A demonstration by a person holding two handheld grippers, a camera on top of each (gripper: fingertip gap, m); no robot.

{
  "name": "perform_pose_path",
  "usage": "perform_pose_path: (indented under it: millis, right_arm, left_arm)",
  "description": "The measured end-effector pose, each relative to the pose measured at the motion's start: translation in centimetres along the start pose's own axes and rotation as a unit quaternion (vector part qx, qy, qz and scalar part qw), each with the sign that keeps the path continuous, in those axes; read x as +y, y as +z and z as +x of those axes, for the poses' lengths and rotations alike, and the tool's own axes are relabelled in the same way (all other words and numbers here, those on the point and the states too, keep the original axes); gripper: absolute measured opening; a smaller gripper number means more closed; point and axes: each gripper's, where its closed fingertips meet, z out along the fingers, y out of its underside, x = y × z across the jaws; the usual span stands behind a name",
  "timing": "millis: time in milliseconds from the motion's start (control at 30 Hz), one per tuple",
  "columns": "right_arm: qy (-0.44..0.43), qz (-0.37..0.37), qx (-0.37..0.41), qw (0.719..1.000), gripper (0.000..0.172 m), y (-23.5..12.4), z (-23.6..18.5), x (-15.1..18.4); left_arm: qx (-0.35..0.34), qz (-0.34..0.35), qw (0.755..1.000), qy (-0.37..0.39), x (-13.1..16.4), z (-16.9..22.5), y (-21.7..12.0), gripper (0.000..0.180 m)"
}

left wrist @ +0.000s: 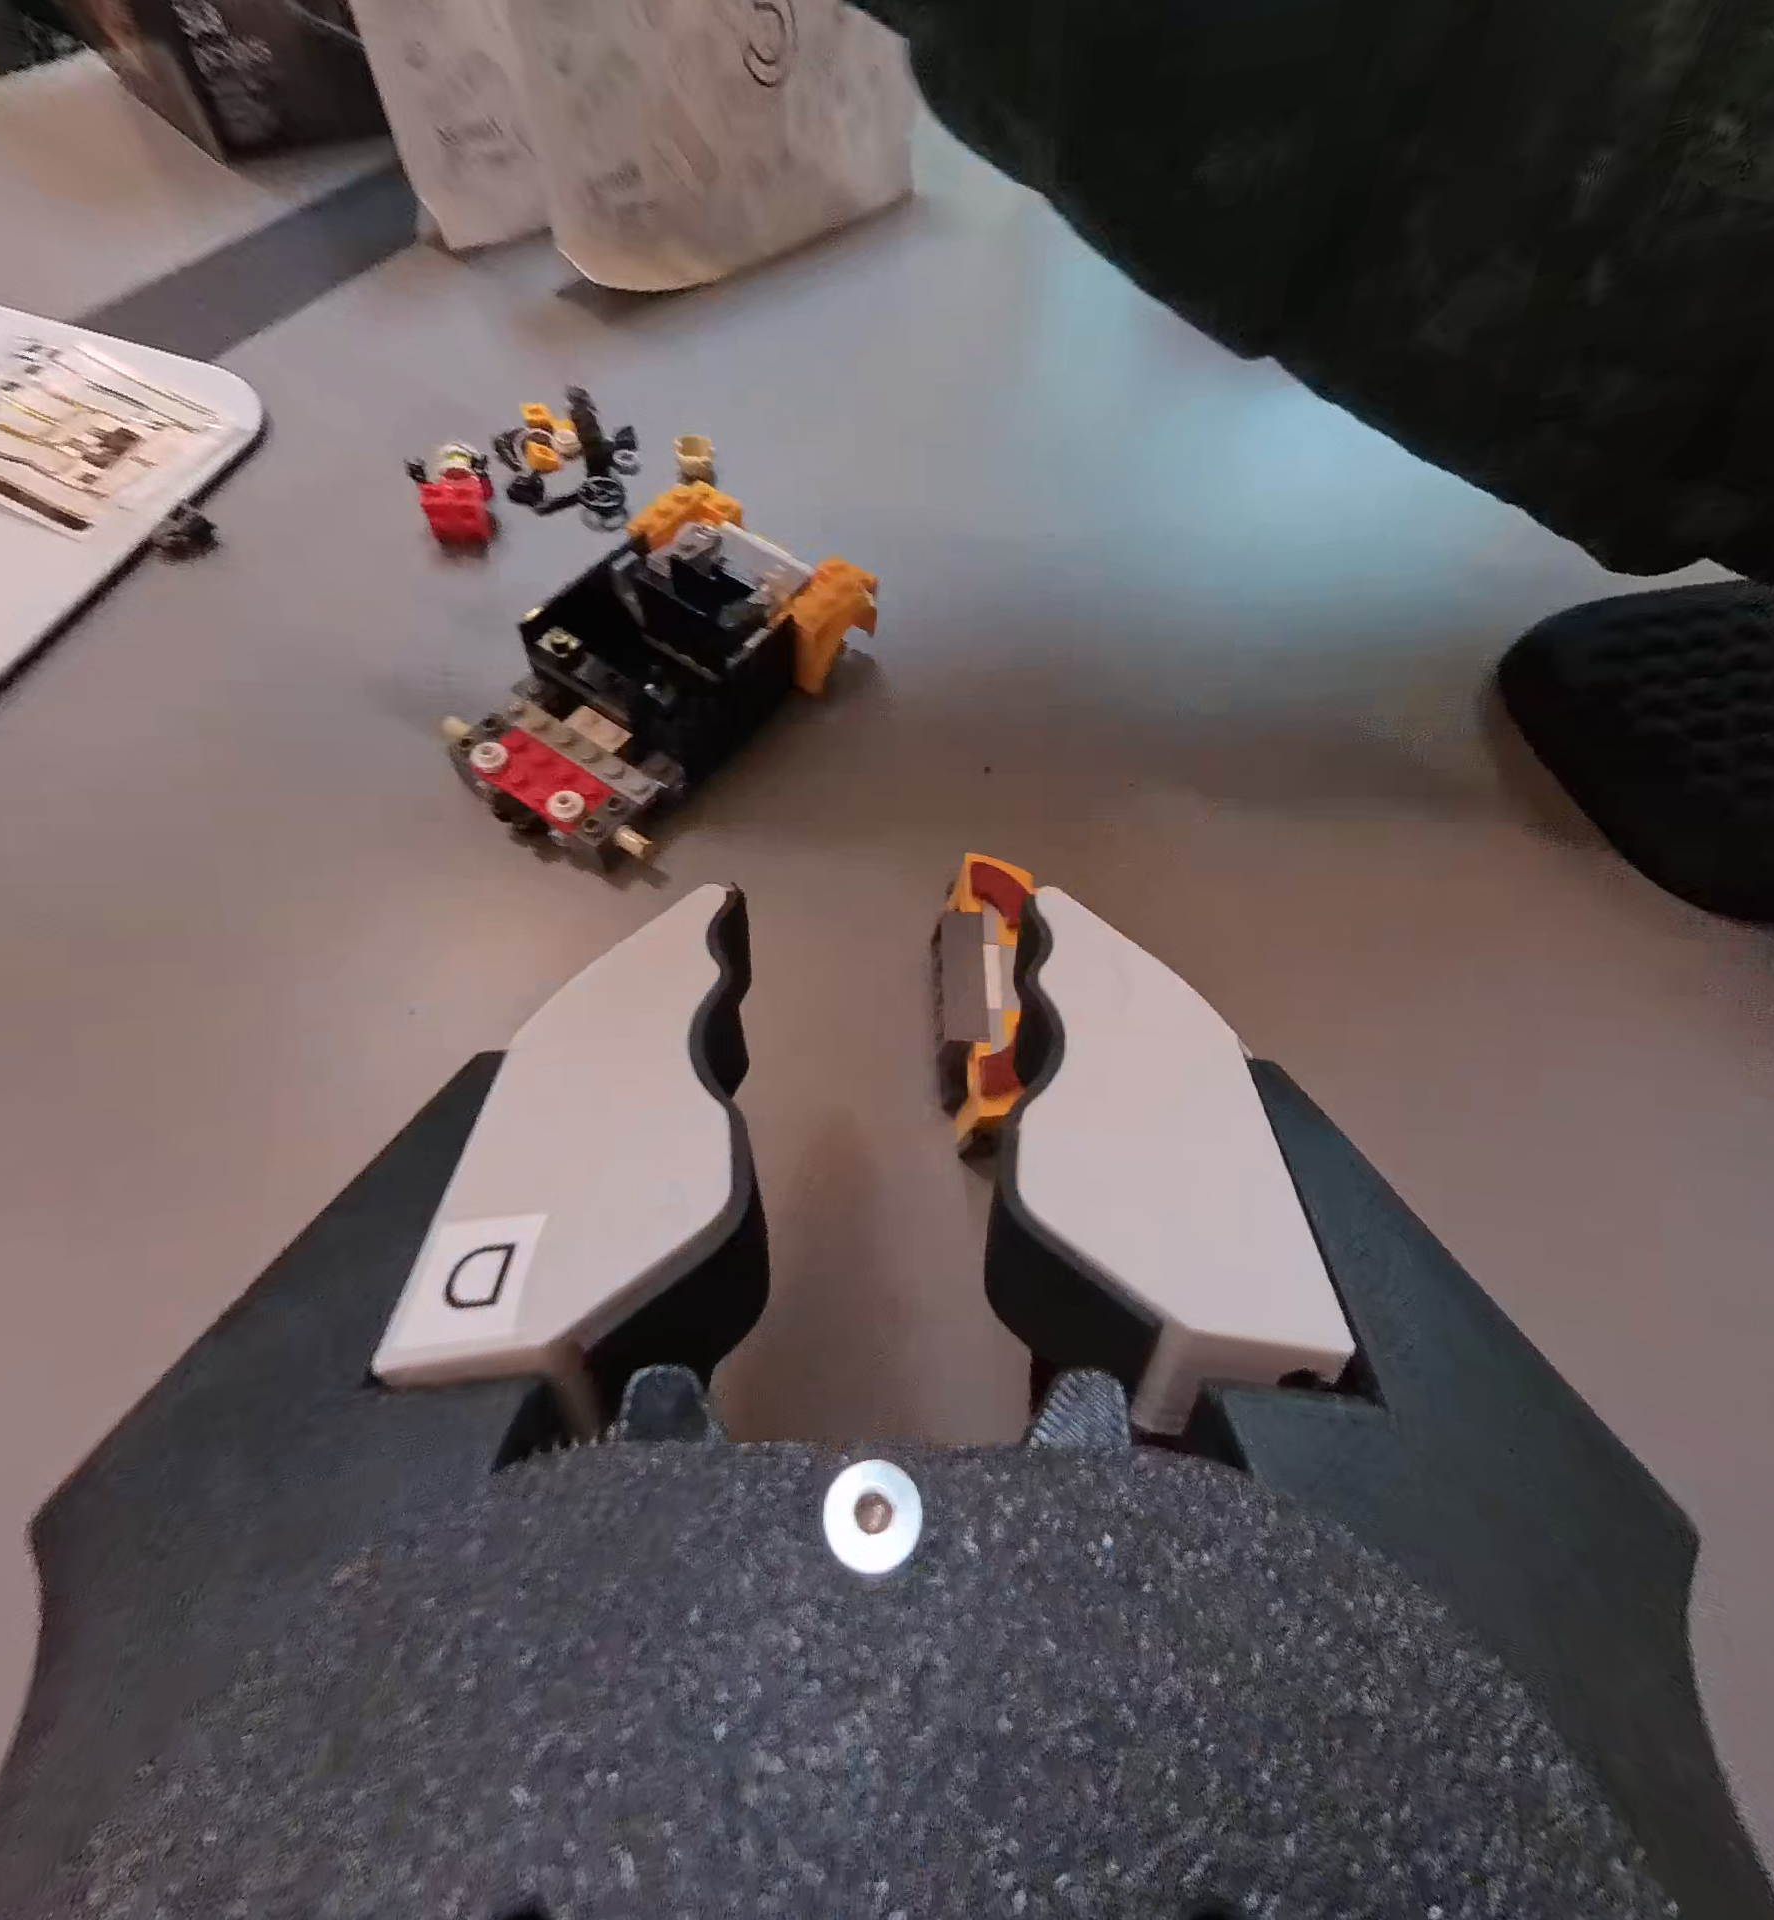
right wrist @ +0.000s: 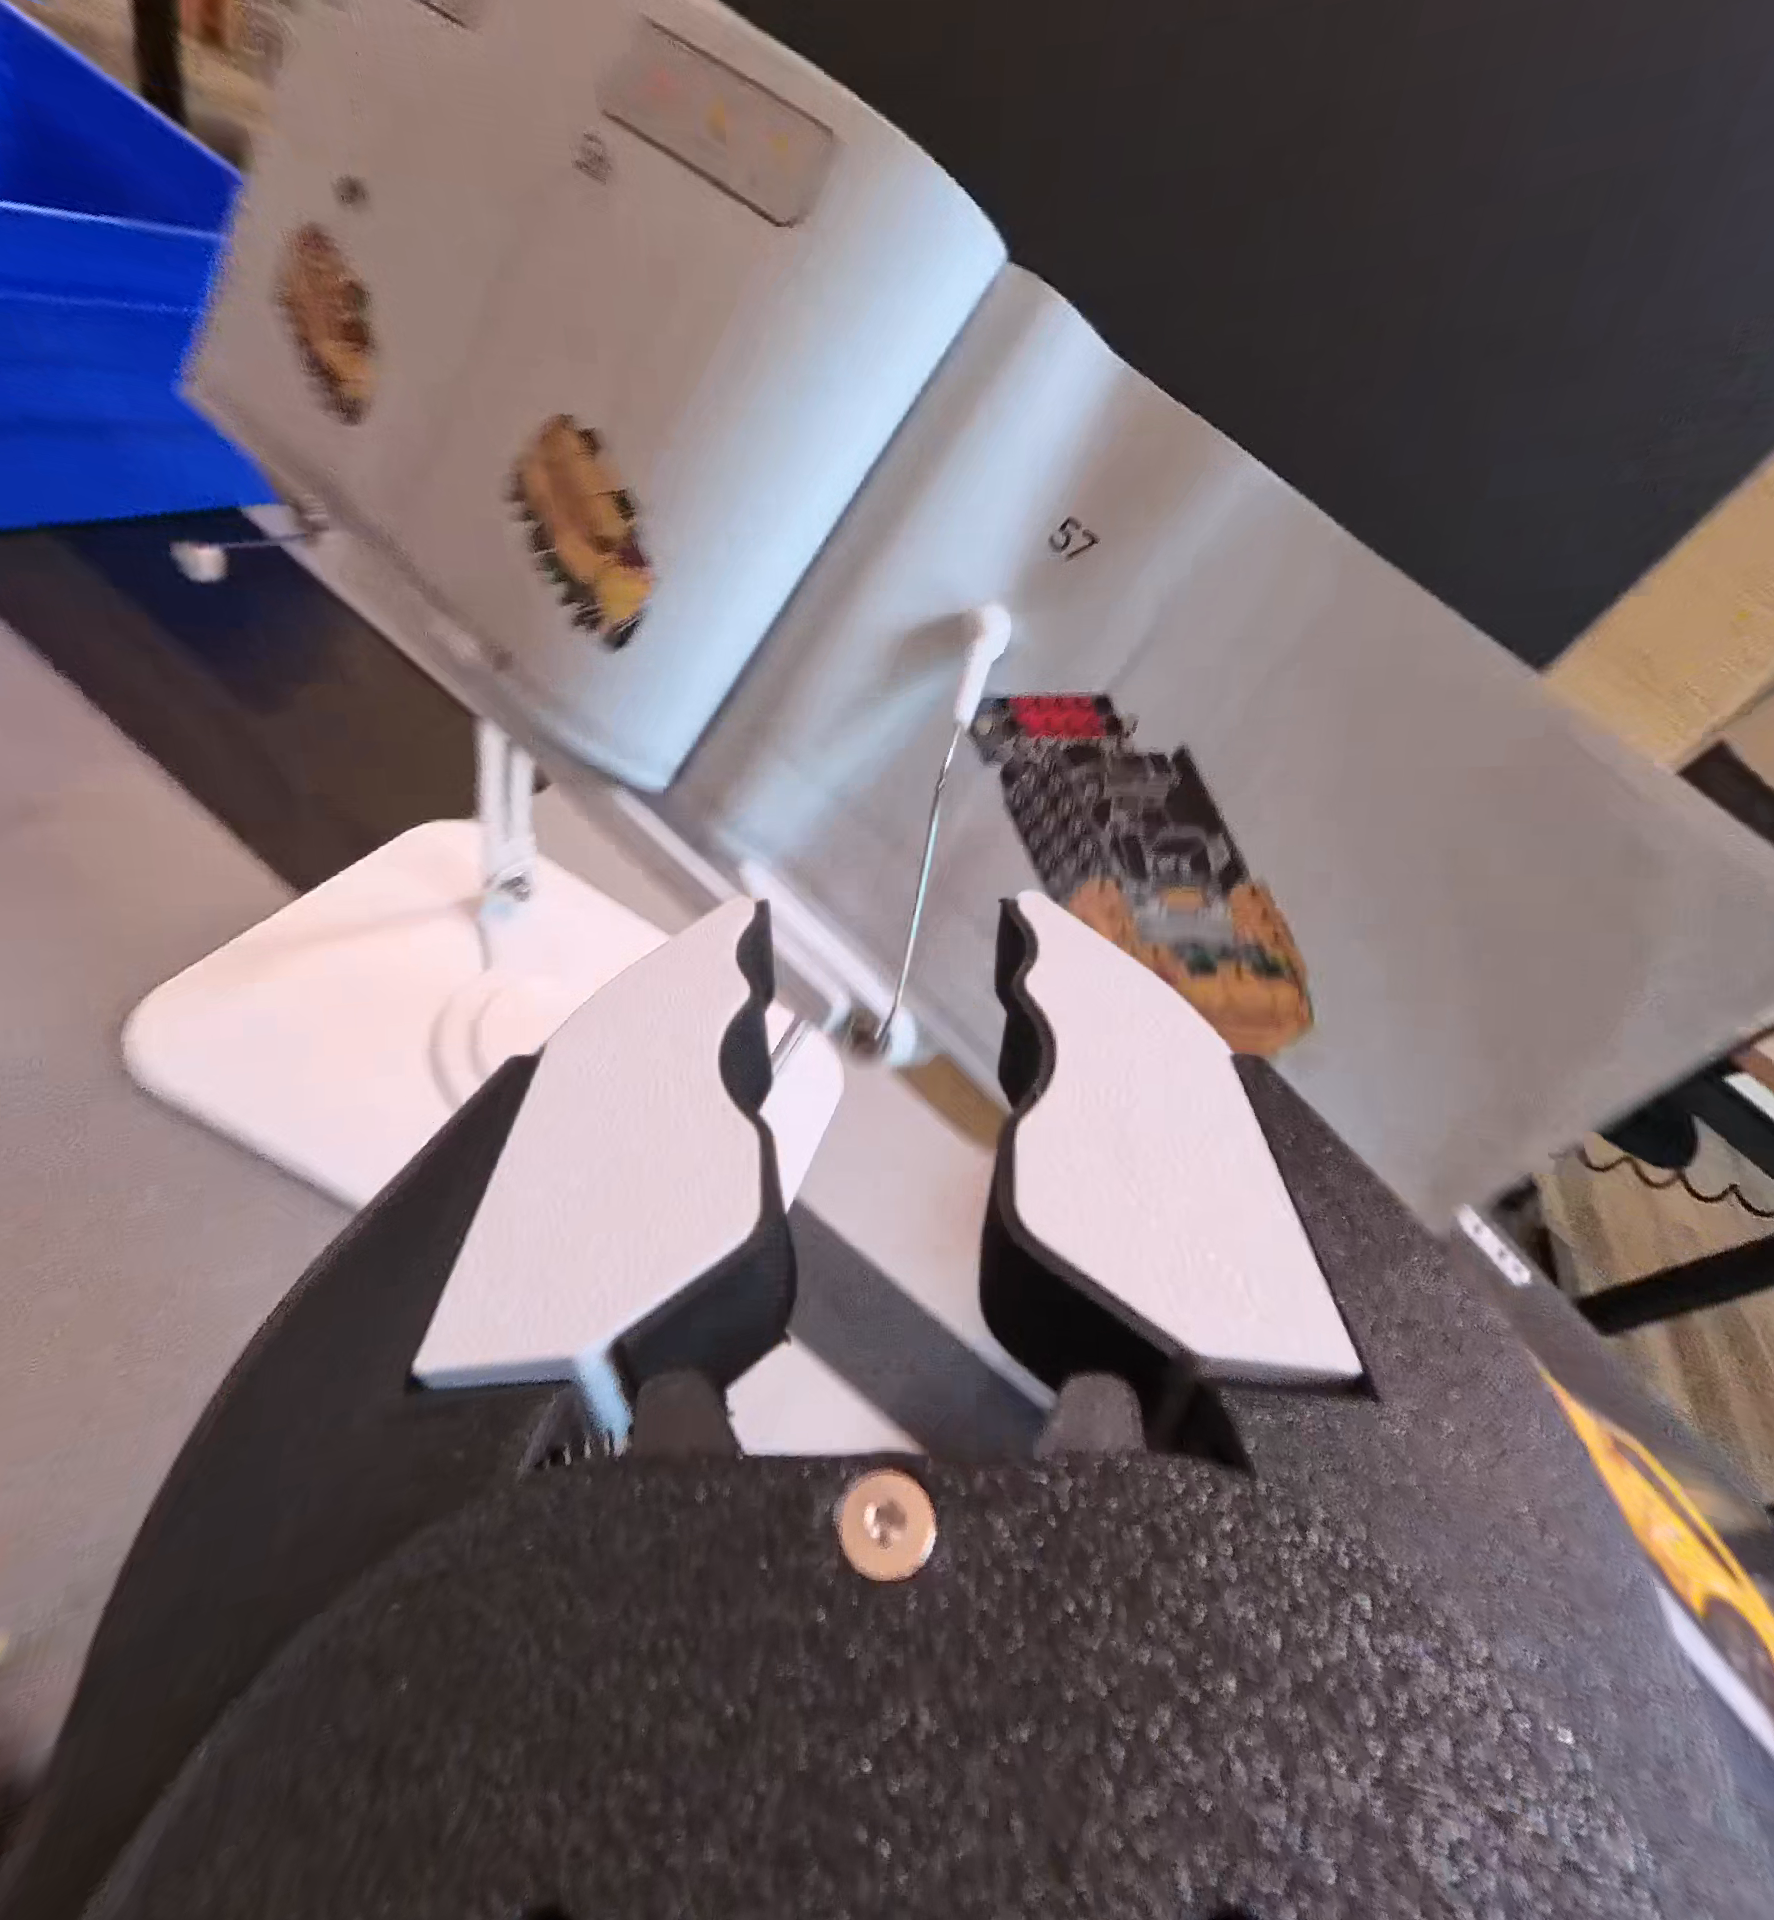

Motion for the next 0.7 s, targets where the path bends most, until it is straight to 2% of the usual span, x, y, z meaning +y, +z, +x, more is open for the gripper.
perform_pose_path:
  millis: [67,133,167,267,400,533,567,633,700]
  right_arm:
    - [-0.013,-0.013,0.019,1.0,0.034,2.9,0.8,-0.2]
    - [-0.031,-0.016,0.048,0.998,0.008,4.2,1.6,0.0]
    - [-0.024,-0.007,0.057,0.998,0.003,4.1,1.8,0.0]
    - [0.095,0.036,0.096,0.99,0.005,2.7,3.3,1.1]
    - [0.282,0.068,0.112,0.95,0.014,1.1,4.5,4.2]
    - [0.37,0.081,0.101,0.92,0.018,0.1,4.1,6.3]
    - [0.387,0.084,0.096,0.913,0.017,-0.2,3.9,6.7]
    - [0.411,0.076,0.091,0.904,0.004,-0.6,3.6,7.7]
    - [0.43,0.067,0.074,0.897,0.009,-1.0,3.1,8.5]
  left_arm:
    - [-0.014,0.011,1.0,0.002,-0.1,-0.6,-0.1,0.046]
    - [-0.02,0.017,1.0,0.005,-0.3,-0.8,-0.2,0.044]
    - [-0.024,0.019,0.999,0.007,-0.3,-1.0,-0.2,0.044]
    - [-0.038,0.026,0.999,0.019,-0.6,-1.4,-0.5,0.042]
    - [-0.036,0.03,0.999,0.008,-0.6,-1.7,-0.5,0.04]
    - [-0.042,0.044,0.998,0.013,-1.1,-1.6,-0.7,0.038]
    - [-0.042,0.044,0.998,0.013,-1.1,-1.6,-0.7,0.038]
    - [-0.043,0.043,0.998,0.015,-1.1,-1.5,-0.6,0.038]
    - [-0.046,0.042,0.998,0.018,-1.0,-1.5,-0.6,0.037]
